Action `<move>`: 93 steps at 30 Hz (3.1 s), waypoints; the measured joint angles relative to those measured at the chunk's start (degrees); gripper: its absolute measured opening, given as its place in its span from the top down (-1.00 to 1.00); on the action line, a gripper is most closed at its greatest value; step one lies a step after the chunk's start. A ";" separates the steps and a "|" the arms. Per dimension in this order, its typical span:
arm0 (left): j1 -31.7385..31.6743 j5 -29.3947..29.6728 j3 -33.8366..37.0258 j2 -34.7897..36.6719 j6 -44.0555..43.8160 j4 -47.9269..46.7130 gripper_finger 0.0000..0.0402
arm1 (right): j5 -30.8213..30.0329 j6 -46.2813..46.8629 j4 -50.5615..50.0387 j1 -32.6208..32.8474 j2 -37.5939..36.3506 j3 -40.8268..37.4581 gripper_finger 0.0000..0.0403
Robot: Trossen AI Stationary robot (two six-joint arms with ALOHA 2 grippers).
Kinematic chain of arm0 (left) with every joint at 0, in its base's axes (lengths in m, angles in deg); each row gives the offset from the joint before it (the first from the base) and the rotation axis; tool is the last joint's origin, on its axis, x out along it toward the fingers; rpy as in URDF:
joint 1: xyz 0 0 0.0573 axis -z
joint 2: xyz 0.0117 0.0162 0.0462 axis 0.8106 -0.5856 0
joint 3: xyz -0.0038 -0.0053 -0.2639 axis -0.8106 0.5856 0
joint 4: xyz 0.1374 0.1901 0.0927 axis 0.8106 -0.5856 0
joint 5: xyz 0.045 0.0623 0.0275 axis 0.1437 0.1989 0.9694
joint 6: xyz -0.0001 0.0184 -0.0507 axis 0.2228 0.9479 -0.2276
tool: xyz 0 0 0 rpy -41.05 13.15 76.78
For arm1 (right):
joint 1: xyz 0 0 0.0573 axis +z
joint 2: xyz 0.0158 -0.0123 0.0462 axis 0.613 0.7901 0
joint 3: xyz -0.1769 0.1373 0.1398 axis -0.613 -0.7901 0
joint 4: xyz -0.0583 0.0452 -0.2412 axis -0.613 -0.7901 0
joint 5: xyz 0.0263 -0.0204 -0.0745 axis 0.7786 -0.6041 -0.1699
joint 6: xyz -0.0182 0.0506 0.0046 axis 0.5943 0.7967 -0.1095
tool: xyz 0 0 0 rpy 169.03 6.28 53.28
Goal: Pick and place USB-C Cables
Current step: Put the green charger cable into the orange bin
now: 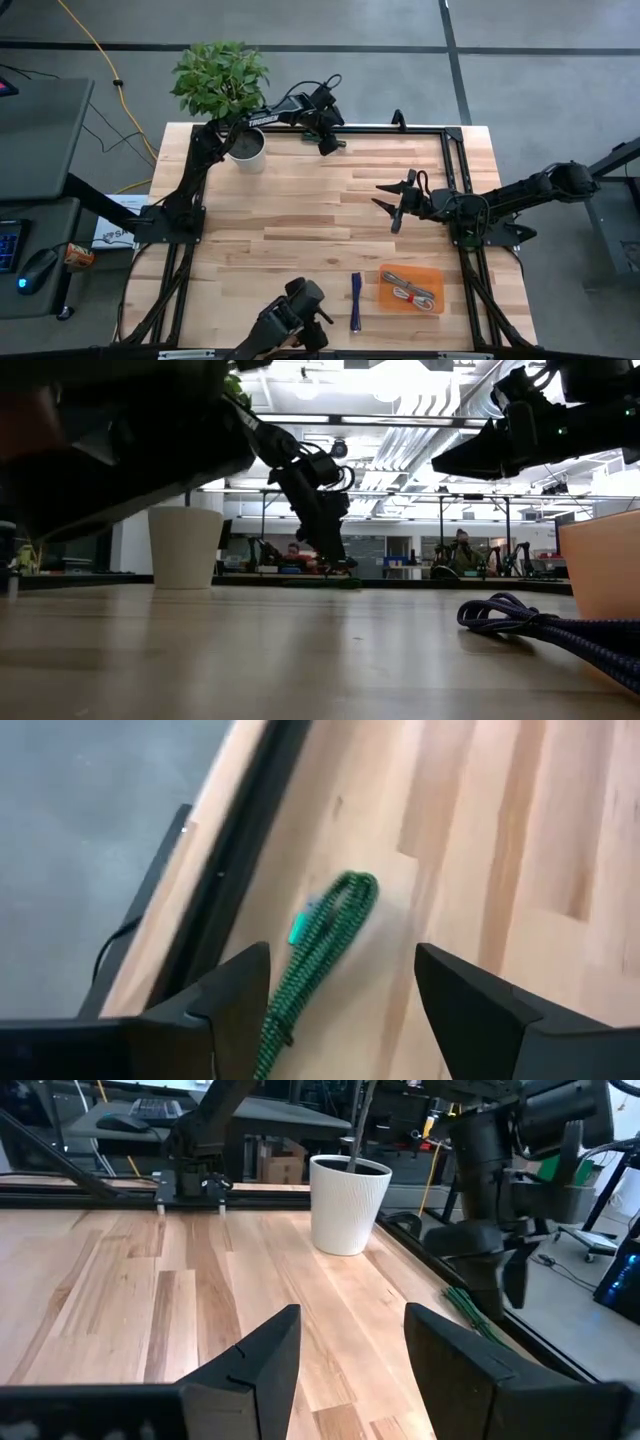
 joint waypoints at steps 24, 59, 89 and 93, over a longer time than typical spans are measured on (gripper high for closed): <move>0.04 10.72 0.10 -5.03 5.96 -3.07 -0.09 | 0.20 0.02 0.19 0.01 0.00 0.00 0.15; 22.61 5.25 0.25 15.53 -6.24 0.04 1.00 | -0.13 -3.67 0.72 0.01 0.00 0.00 0.15; 37.02 15.25 73.75 45.35 -27.78 97.11 1.00 | 16.84 7.18 -0.92 -0.24 5.73 10.00 0.15; 36.80 14.21 73.21 44.29 -27.93 96.63 1.00 | 17.99 4.91 -1.15 -0.20 15.63 16.86 0.15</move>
